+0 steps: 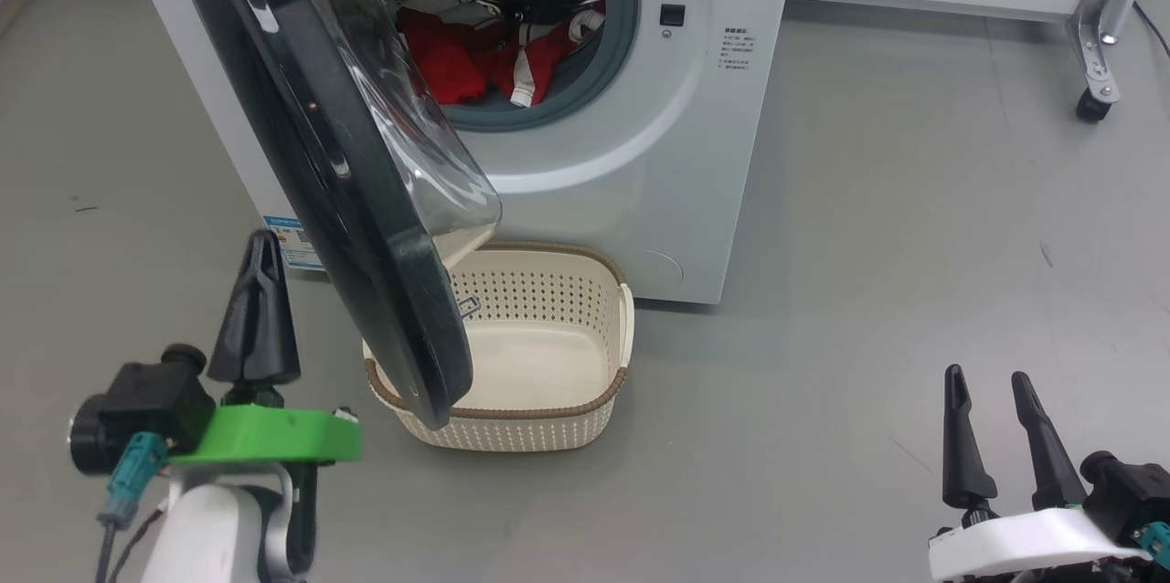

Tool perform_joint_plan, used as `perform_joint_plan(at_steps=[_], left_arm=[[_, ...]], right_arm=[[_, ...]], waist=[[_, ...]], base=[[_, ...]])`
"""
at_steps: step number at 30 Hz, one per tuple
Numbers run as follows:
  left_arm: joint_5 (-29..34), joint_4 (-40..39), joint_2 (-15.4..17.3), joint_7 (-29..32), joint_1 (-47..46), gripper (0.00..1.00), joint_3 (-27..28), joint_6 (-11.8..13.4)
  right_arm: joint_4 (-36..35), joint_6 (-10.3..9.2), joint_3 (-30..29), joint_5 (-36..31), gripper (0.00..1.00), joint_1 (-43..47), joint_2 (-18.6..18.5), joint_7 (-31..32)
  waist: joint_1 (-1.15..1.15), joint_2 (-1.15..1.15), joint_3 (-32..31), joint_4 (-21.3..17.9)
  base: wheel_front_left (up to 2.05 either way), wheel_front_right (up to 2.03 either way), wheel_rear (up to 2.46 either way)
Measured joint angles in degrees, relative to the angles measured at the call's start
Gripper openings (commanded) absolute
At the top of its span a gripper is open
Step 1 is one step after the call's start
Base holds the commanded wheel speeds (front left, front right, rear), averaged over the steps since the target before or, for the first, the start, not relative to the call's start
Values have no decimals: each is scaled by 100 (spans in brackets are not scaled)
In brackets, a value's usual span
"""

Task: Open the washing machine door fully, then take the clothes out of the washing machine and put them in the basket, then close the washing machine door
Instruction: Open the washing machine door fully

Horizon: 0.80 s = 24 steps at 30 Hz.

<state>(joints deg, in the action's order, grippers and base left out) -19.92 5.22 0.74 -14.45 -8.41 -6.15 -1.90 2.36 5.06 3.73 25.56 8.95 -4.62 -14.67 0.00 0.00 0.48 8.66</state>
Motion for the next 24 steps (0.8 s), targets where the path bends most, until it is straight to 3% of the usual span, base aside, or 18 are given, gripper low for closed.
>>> perform_joint_plan(at_steps=[10,24], left_arm=[[392,-743,37,-31,-646,0,140,1],[546,-573,40,74,-753,0,-1044,-144]], right_arm=[[16,41,-27,-7,100,0,73,0],[37,92,-85,-52,100,-5,119,0]], waist=[[0,0,28,-35],[0,0,109,-166]], base=[[0,0,0],[0,0,0]])
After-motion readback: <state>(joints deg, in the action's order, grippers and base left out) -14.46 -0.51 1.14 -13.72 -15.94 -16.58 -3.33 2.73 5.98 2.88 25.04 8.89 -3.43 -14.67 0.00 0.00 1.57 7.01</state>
